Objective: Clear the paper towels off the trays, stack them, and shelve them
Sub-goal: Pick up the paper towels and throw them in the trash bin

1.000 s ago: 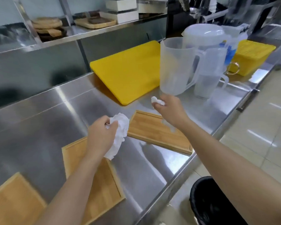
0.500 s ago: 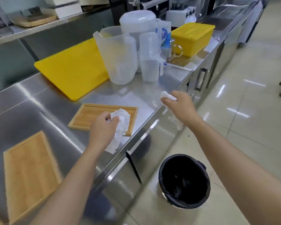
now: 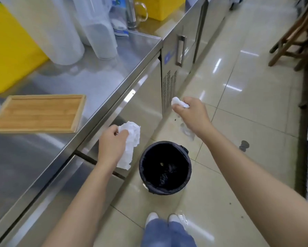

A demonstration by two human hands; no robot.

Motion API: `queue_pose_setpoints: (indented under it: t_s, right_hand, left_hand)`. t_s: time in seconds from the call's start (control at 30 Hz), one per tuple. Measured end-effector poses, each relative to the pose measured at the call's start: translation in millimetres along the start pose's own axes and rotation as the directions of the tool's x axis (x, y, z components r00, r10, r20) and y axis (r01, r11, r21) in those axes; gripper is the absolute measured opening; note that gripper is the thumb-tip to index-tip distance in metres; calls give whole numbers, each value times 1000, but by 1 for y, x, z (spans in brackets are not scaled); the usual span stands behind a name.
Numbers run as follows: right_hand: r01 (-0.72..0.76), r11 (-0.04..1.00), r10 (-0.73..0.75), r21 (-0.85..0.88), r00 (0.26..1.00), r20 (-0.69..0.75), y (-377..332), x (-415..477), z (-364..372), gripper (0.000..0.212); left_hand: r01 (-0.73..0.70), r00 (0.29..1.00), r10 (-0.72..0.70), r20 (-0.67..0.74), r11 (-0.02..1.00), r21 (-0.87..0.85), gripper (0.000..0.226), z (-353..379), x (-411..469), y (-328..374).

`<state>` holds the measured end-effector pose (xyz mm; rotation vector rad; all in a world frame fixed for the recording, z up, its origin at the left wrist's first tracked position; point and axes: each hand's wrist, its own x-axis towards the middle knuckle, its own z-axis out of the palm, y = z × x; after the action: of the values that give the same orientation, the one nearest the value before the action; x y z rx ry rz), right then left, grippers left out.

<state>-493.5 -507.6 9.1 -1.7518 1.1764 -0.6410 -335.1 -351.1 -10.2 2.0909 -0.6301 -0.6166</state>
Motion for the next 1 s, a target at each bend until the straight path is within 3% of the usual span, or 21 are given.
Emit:
queue_pose_setpoints:
  t_s: [0.13,0.23,0.33,0.4,0.53,0.63,0.67,0.7,0.73,0.77,0.8,0.83,0.87,0.9,0.93,1.0]
  right_hand:
    - [-11,999,10,-52,1000,-25,49,1,19,40]
    - [24,997,-35,-68,986,-164,91,12,36,44]
    - [157,988,-147,1,928,-342,143,24,62,38]
    - [258,965,-254,-51,864,-436,188,31,86,26]
    - [325,942,-329,-89,830,-451,295,37,148,21]
    - [202,976,-217,-81,921,-322,374,35,196,19]
    - [111,976,-152,-188,963,-222,401,33,211,18]
    - [25,924,-56,-380,996,-70,430,28,226,18]
    - [-34,820,135,-571,981,136,456,20,238,25]
    - [-31,717,358,-697,874,328,478,11,247,38]
    - [9,656,529,-755,708,468,493,4,254,49]
    - [47,635,617,-771,569,543,503,-3,258,55]
    - [69,637,640,-768,509,576,508,-6,260,54]
    - [75,647,627,-759,516,585,509,-7,260,52]
    - [88,654,587,-751,567,578,507,-6,258,51]
    - [142,647,477,-749,691,543,494,1,249,54]
  left_hand:
    - [114,991,-117,-61,992,-53,17,35,15,-24]
    - [147,981,-155,-119,987,-71,16,73,31,-47]
    - [21,976,-26,-216,1000,-23,34,122,57,-82]
    - [-75,965,65,-255,997,-28,36,160,76,-111]
    - [-219,929,192,-315,974,-52,33,239,110,-184]
    - [-271,924,244,-294,961,-57,17,298,120,-251]
    - [-241,942,240,-234,970,23,8,315,121,-275]
    - [-197,968,226,-110,954,225,9,330,119,-300]
    - [-174,984,138,109,855,488,24,343,115,-325]
    - [-213,928,-76,364,694,687,39,353,110,-351]
    - [-279,782,-340,522,559,781,48,359,104,-370]
    - [-338,614,-540,575,479,810,49,361,99,-384]
    - [-371,504,-647,572,437,820,44,360,94,-393]
    - [-402,490,-665,564,401,823,37,357,91,-398]
    - [-443,551,-610,570,365,819,33,352,90,-399]
    - [-492,736,-347,581,316,811,32,338,93,-388]
